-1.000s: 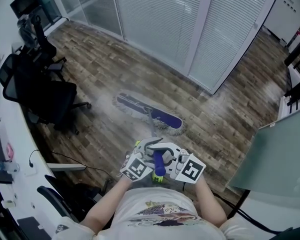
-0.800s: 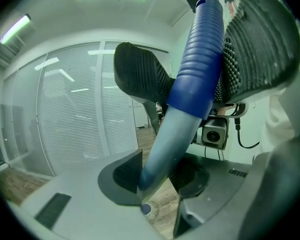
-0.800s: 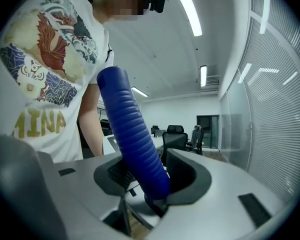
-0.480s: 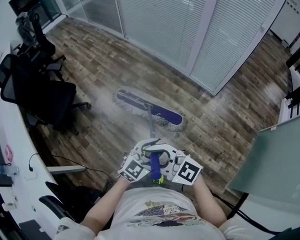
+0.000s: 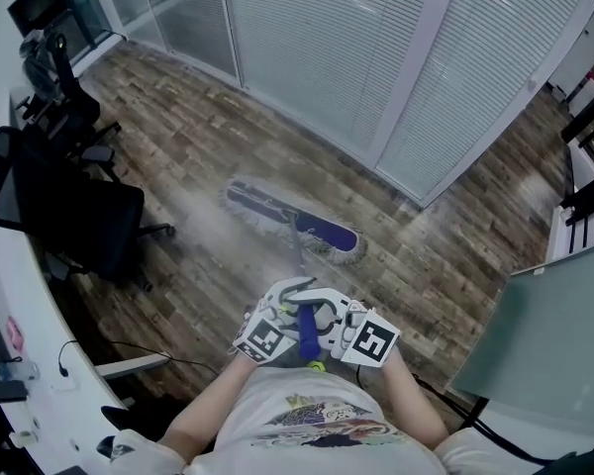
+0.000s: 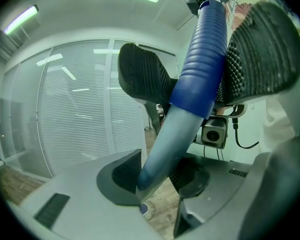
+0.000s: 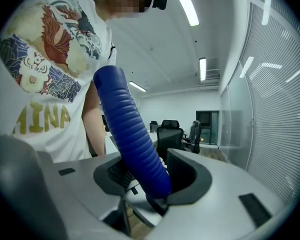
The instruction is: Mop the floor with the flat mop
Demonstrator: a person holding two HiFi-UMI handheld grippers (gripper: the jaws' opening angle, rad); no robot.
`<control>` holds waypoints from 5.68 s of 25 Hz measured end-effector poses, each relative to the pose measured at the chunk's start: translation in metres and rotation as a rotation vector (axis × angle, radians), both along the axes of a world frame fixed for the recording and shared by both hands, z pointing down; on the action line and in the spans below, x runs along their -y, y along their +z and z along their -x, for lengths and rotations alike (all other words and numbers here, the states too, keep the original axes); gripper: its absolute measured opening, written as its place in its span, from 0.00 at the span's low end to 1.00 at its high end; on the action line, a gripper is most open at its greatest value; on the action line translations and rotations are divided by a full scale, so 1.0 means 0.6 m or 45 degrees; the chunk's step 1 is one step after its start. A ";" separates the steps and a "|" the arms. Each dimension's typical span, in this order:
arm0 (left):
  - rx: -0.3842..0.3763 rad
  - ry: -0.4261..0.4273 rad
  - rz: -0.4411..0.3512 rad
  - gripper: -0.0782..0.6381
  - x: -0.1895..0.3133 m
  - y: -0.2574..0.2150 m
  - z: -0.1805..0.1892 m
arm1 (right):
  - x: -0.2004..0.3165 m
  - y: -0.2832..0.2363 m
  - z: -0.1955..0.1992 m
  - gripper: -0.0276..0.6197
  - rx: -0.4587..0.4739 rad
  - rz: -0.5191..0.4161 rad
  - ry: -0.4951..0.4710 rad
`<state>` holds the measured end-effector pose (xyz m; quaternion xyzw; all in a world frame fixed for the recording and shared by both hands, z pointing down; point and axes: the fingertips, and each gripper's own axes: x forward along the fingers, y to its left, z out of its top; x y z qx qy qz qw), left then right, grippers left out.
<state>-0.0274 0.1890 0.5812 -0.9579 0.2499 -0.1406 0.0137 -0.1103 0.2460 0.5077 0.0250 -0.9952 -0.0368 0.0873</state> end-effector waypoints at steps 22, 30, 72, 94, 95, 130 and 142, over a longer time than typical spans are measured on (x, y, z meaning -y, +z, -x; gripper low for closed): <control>-0.028 0.070 -0.005 0.29 0.403 0.014 0.104 | 0.414 0.011 0.110 0.32 0.036 -0.059 0.114; -0.039 0.034 0.010 0.30 0.568 0.008 0.102 | 0.575 0.003 0.106 0.32 0.073 -0.043 0.097; -0.019 0.008 0.072 0.34 1.038 0.031 -0.006 | 1.041 0.019 -0.014 0.33 0.127 0.058 0.089; -0.060 -0.038 0.082 0.34 0.872 0.028 0.038 | 0.873 0.023 0.033 0.33 0.054 0.064 0.079; -0.062 -0.039 0.082 0.34 0.856 0.026 0.042 | 0.857 0.022 0.038 0.33 0.047 0.059 0.076; -0.073 0.059 0.093 0.34 0.292 0.045 0.090 | 0.303 0.053 0.090 0.33 -0.056 0.078 0.171; -0.053 0.006 0.110 0.35 0.074 0.036 -0.033 | 0.083 0.040 -0.039 0.33 -0.036 0.119 0.134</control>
